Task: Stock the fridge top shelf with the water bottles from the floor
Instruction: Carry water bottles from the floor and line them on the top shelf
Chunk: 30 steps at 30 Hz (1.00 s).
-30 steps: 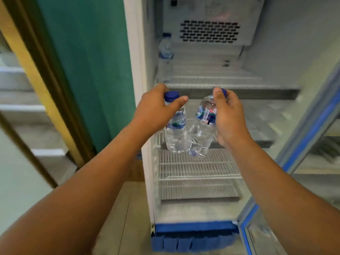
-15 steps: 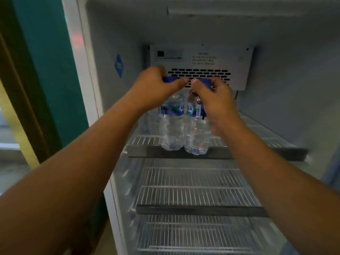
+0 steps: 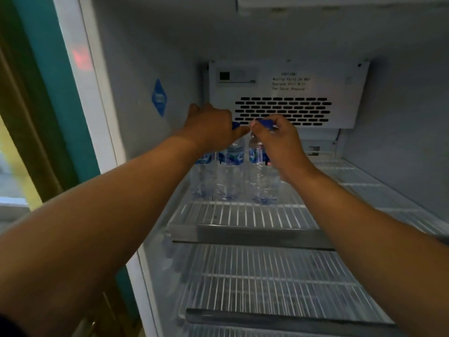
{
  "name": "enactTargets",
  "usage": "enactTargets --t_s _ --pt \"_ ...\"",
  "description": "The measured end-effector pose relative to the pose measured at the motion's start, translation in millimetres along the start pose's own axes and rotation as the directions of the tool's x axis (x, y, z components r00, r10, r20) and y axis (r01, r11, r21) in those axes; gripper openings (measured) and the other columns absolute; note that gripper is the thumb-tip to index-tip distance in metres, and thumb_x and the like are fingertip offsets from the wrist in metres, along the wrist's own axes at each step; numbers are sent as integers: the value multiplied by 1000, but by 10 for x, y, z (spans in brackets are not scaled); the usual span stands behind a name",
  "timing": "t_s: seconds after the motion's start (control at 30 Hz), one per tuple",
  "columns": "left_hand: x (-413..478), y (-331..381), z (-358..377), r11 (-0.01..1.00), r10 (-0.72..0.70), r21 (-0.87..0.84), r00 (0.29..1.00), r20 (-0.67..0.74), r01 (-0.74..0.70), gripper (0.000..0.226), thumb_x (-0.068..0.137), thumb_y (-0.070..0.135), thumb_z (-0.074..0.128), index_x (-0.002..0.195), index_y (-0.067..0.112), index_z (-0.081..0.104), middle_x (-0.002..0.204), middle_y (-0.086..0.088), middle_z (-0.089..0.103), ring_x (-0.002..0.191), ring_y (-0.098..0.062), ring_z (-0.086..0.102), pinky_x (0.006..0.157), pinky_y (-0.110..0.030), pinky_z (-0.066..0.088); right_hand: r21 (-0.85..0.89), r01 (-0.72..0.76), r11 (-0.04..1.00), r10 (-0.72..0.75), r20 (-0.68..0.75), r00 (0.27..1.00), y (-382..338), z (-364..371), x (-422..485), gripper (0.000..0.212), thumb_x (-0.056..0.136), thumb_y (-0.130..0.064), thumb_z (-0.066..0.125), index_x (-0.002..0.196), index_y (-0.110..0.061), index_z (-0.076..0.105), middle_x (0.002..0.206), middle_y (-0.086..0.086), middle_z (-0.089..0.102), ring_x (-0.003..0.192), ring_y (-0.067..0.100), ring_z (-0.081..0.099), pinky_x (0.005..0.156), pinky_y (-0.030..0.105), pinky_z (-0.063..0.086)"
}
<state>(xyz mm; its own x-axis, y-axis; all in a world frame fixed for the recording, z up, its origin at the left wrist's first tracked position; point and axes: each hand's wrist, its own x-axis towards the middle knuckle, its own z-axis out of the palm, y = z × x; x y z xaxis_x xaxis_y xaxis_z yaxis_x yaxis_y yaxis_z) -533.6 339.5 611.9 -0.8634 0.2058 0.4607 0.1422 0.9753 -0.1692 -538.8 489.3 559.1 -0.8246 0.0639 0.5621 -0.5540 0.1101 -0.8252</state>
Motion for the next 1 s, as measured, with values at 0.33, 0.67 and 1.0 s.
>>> enactTargets --t_s 0.33,0.67,1.0 --pt "231 -61 105 997 -47 -59 997 68 51 55 84 71 32 79 17 45 66 1 41 82 -24 45 102 -51 25 -29 42 999 -42 17 999 260 99 106 18 88 -31 64 91 -14 59 85 6 66 81 23 66 86 44 55" --pt "215 -71 127 998 26 -63 999 24 -24 57 89 64 32 105 16 59 94 -7 62 94 -27 51 99 -48 24 -36 68 997 -67 29 997 277 66 125 13 87 -32 64 84 -22 58 78 -4 64 72 9 62 78 33 52" --pt "188 -80 117 992 55 -116 997 55 -48 46 94 52 34 117 20 57 113 -8 62 108 -30 53 99 -48 24 15 55 998 -56 45 997 269 32 134 10 89 -30 62 84 -22 58 82 -1 63 62 -2 63 65 18 51"
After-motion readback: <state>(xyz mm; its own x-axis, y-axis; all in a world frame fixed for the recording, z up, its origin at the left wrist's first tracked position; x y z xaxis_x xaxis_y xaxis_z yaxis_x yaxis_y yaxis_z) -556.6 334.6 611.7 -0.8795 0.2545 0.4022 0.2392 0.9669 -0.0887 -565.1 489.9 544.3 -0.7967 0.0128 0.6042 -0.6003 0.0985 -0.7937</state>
